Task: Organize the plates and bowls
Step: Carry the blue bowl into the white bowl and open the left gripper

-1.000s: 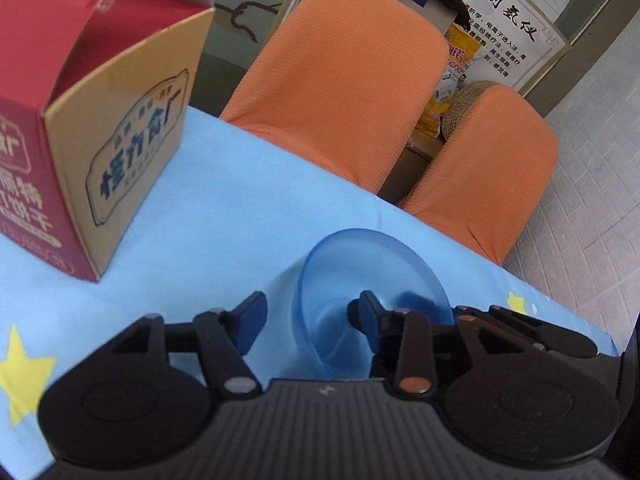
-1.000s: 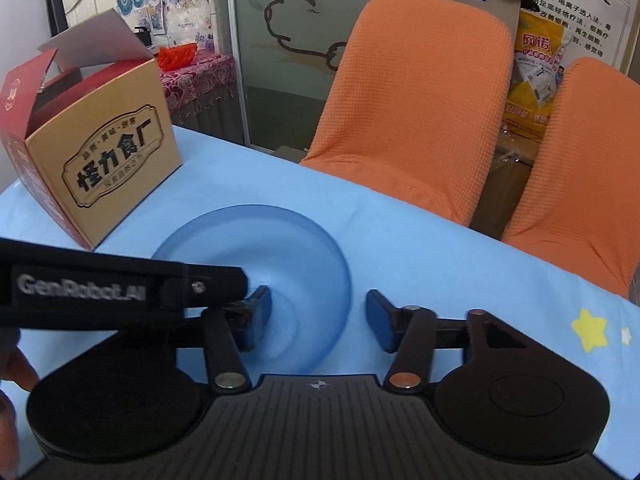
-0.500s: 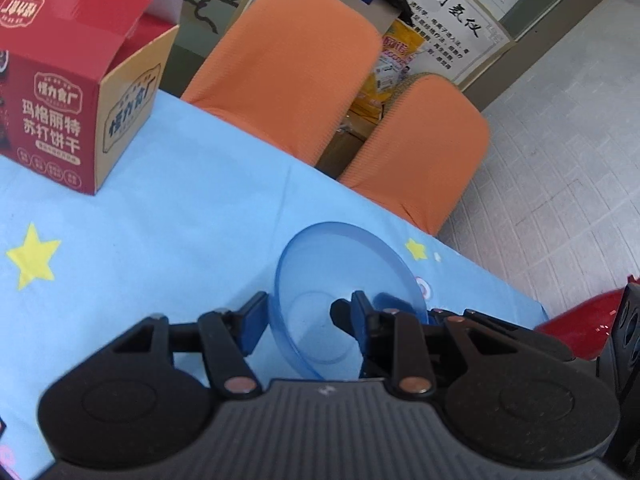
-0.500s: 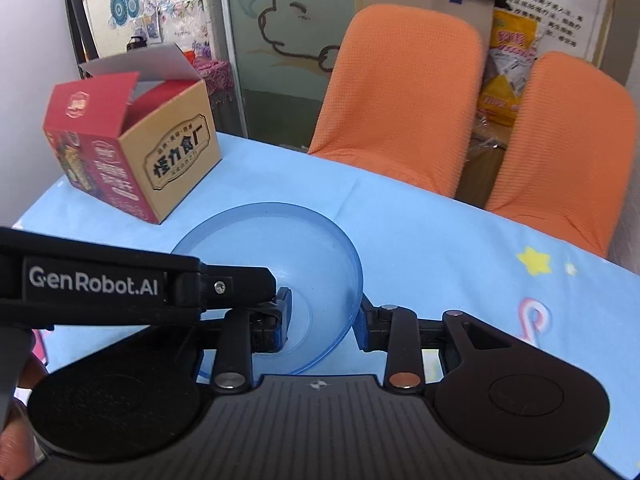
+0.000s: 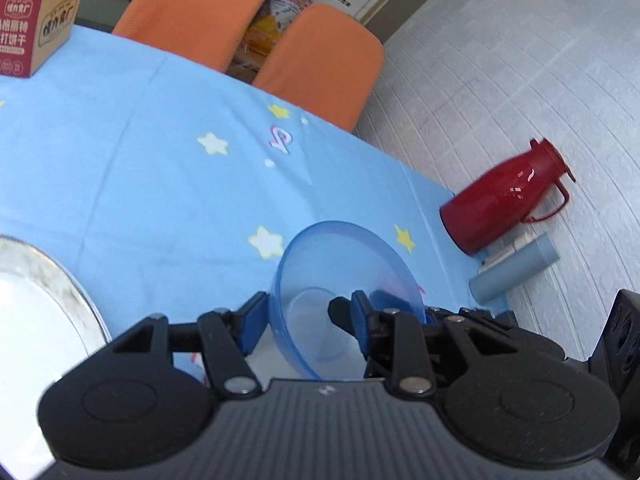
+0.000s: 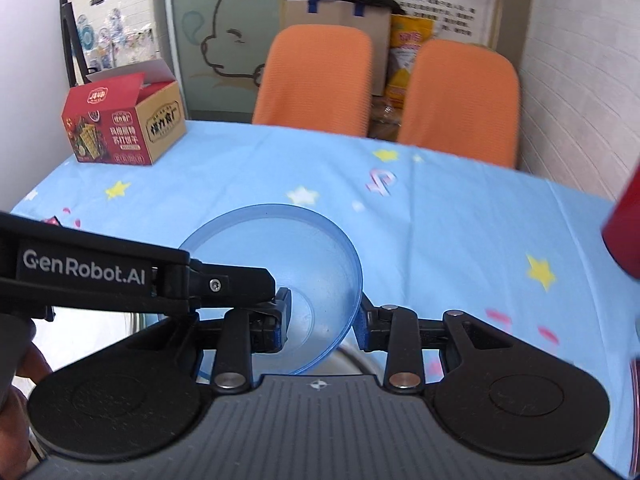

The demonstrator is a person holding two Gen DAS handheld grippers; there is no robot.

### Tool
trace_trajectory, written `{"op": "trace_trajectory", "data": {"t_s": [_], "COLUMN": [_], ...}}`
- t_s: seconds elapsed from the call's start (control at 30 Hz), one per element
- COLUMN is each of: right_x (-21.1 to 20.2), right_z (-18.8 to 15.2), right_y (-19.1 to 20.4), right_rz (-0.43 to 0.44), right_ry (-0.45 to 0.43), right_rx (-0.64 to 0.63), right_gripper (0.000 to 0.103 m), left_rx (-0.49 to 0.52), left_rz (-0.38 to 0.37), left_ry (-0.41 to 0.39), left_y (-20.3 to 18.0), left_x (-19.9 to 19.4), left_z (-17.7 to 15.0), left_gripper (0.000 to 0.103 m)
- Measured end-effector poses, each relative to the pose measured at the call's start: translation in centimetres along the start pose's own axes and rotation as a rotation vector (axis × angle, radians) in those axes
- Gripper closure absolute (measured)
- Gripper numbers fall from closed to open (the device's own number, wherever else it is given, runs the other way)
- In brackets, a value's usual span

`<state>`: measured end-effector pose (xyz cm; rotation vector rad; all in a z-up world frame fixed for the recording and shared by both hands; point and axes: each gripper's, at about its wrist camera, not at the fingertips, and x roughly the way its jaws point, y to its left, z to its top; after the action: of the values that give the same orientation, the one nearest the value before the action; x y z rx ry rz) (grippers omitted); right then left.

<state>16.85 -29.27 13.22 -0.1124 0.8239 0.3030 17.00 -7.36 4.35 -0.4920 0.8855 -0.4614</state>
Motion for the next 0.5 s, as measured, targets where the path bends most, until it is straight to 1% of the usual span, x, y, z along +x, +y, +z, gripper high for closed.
{"op": "trace_trajectory", "data": {"t_s": [0.1, 0.2, 0.27, 0.33, 0.4, 0.43, 0.47, 0.5], "right_x": [-0.7, -0.7, -0.4, -0.2, -0.1, -0.3, -0.6, -1.0], "right_z": [-2.5, -3.9, -4.1, -4.3, -4.6, -4.8, -5.0, -5.1], "right_y": [-0.7, -0.7, -0.5, -0.4, -0.3, -0.4, -0.5, -0.6], "right_rz": [0.004, 0.014, 0.016, 0.028, 0.03, 0.028, 0.023, 0.01], "right_ry": [-0.003, -0.012, -0.025, -0.033, -0.048, -0.062, -0.08, -0.102], "right_rx": [0.042, 0.064, 0.06, 0.068, 0.065, 0.064, 0.069, 0.073], "right_gripper": [0.044, 0.044, 0.044, 0.044, 0.045, 0.044, 0.041, 0.034], "left_rx": [0.038, 0.054, 0.064, 0.063, 0.061, 0.062, 0.063, 0.063], "left_rz": [0.011, 0.022, 0.03, 0.041, 0.045, 0.042, 0.03, 0.021], "left_ry": [0.018, 0.02, 0.014, 0.011, 0.01, 0.003, -0.002, -0.008], "left_y": [-1.0, -1.2, -1.1, -0.8, -0.2, 0.0, 0.2, 0.6], "left_x": [0.4, 0.3, 0.4, 0.7, 0.8, 0.7, 0.5, 0.2], "left_z": [-2.1, -3.4, -3.7, -3.3, -3.3, -3.3, -3.2, -3.1], "left_gripper": [0.074, 0.074, 0.074, 0.073, 0.067, 0.06, 0.053, 0.048]}}
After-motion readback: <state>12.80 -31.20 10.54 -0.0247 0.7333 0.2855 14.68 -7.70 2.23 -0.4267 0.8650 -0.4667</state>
